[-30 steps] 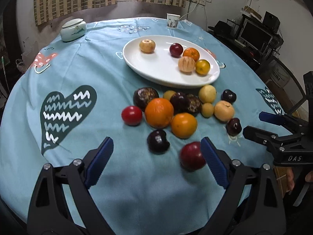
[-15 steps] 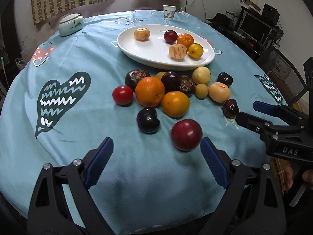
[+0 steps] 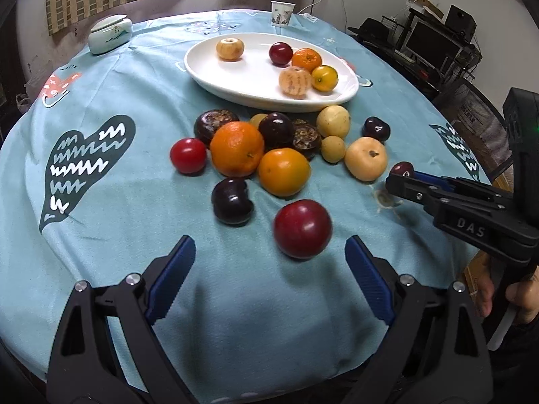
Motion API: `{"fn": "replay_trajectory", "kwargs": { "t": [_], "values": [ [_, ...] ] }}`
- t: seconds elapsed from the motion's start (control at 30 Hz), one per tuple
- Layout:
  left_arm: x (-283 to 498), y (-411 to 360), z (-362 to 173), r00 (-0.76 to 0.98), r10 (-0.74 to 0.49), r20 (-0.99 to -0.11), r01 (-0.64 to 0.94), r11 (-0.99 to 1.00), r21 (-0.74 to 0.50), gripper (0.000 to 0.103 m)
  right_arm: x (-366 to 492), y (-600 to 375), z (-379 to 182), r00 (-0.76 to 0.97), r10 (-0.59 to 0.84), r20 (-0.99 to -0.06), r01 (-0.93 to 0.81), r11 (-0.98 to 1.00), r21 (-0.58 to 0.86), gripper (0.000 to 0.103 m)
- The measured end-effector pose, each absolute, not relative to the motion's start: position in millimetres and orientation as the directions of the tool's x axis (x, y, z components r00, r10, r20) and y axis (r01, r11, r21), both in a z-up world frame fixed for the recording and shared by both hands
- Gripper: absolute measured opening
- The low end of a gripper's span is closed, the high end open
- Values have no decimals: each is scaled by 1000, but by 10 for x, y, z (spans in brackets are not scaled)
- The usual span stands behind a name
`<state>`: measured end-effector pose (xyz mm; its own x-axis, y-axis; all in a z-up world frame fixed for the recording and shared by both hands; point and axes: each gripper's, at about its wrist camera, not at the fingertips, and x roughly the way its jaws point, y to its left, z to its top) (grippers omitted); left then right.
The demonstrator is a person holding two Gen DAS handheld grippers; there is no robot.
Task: Organize fruits
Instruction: 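Grasp a red plum with the left tool while the right tool grasps a dark cherry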
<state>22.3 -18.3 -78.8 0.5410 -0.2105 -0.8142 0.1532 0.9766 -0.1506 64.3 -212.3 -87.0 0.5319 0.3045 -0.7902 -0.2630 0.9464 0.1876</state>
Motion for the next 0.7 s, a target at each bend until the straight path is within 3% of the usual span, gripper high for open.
{"fn": "replay_trajectory", "kwargs": {
  "t": [0.07,0.23,0.27,0.7],
  "values": [
    [221,-244,-787,545,-219,-810,166,974,-152,89,621,-2182,-850,533,311,-787,-254,946,202,30],
    [351,-375,-919,515,-242,-822,185,968,-169,45,573,-2244,-869,516,336,-788,-251,939,237,30],
    [388,-391,-977,497,-244,-833,180,968,-176,42,565,-2251,-872,515,342,-786,-252,937,242,30],
    [286,-355,-812,561,-224,-797,165,974,-158,39,519,-2244,-848,513,365,-777,-266,928,261,30]
  ]
}}
